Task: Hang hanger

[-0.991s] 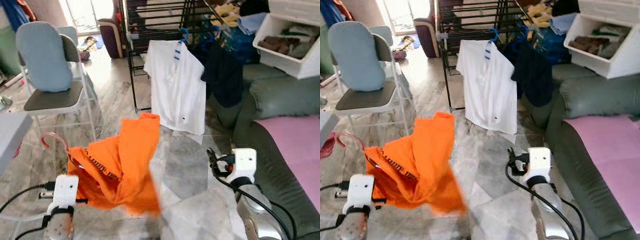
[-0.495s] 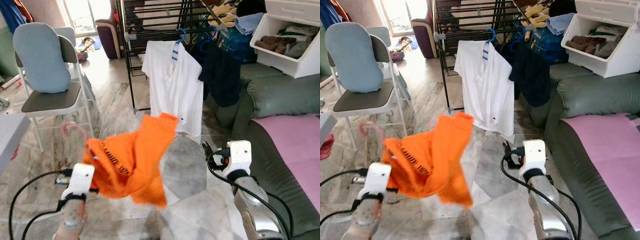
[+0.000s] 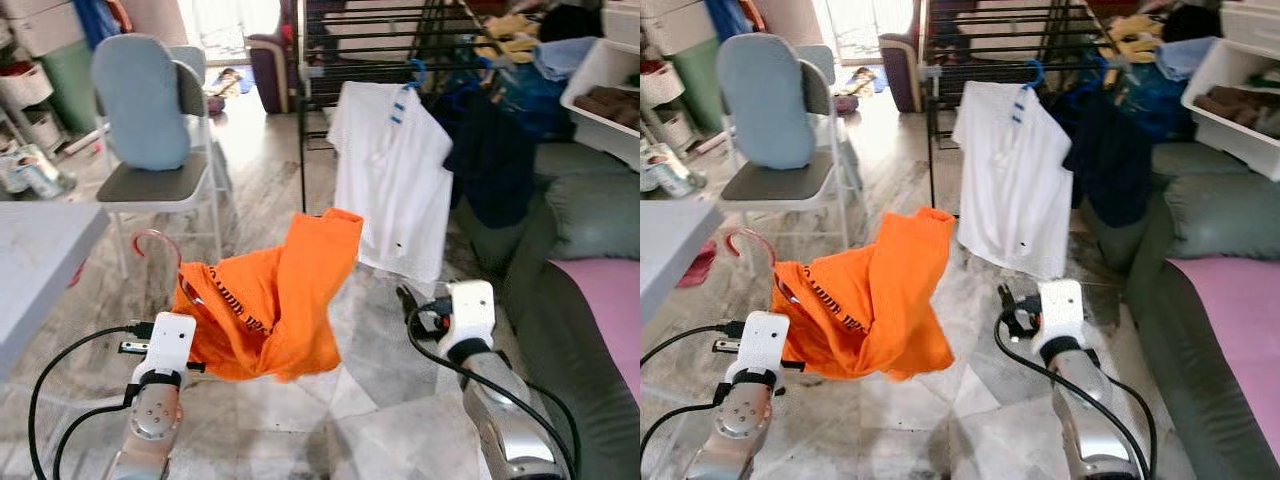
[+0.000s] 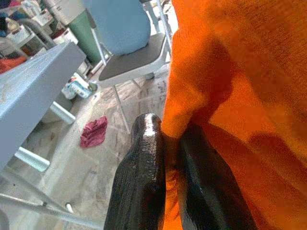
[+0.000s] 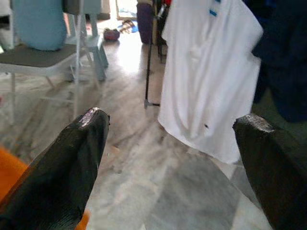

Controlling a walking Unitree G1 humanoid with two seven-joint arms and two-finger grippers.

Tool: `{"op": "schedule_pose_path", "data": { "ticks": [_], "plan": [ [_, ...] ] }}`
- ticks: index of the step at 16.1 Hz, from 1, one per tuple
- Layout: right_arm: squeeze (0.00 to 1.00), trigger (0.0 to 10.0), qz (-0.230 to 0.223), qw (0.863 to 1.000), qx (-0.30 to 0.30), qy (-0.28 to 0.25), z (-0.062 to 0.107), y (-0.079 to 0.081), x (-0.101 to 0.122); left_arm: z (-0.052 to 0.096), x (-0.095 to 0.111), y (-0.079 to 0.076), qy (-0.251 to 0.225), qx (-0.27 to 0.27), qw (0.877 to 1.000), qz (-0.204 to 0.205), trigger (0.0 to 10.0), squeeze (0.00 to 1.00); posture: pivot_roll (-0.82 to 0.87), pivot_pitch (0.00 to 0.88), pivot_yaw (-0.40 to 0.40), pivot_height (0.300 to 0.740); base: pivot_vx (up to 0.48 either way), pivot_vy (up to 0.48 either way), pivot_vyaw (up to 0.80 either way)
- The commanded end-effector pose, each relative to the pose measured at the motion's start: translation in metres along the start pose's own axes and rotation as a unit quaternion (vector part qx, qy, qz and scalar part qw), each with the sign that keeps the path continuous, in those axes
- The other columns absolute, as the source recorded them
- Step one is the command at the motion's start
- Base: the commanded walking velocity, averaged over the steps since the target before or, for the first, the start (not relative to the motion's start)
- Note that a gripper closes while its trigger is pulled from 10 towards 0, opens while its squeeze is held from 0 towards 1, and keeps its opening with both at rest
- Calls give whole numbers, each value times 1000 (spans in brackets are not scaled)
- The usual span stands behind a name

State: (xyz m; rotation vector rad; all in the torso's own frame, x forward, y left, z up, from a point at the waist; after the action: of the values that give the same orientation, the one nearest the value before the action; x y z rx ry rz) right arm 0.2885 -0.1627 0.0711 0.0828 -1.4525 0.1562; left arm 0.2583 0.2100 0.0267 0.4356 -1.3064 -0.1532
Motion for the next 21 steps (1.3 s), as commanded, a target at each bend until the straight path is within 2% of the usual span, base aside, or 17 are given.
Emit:
{"op": "schedule_pose_path", "data": {
  "ticks": [1, 8, 11, 15, 21],
  "plan": [
    [0, 10000, -2, 1000, 2, 1, -2, 0, 1, -4, 9, 5, -12, 17, 1000, 13, 10000, 0, -105, 0, 39, 740, 0, 0, 800],
    [0, 10000, -4, 1000, 0, 0, 2, -3, 0, -4, 12, 0, -14, 19, 1000, 17, 10000, 0, -114, 0, 42, 740, 0, 0, 777],
    [0, 10000, -14, 1000, 2, -4, 3, -3, 1, -4, 12, 4, -13, 33, 999, 14, 10000, 0, -114, 0, 38, 740, 0, 0, 0],
    [0, 10000, -11, 1000, -16, -6, 10, -11, -1, 4, 3, 5, -5, 30, 999, 14, 10000, 0, -112, 0, 39, 740, 0, 0, 0],
    [0, 10000, -18, 1000, -22, 0, 18, -12, -6, 8, -3, 10, 1, 33, 999, 4, 10000, 0, -105, 0, 39, 740, 0, 0, 0]
  ]
}}
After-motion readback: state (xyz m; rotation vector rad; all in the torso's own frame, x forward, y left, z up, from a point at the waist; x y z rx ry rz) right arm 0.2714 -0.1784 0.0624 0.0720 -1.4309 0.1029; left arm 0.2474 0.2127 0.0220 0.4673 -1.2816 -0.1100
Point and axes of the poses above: a point about 5 cm out from each wrist's last joint towards the gripper, its own z axis pointing back from the gripper into the wrist, its own x axis along the axis of the wrist's last joint, y = z × x, the point moved 1 cm from there along -z, pointing out of the wrist towards the gripper
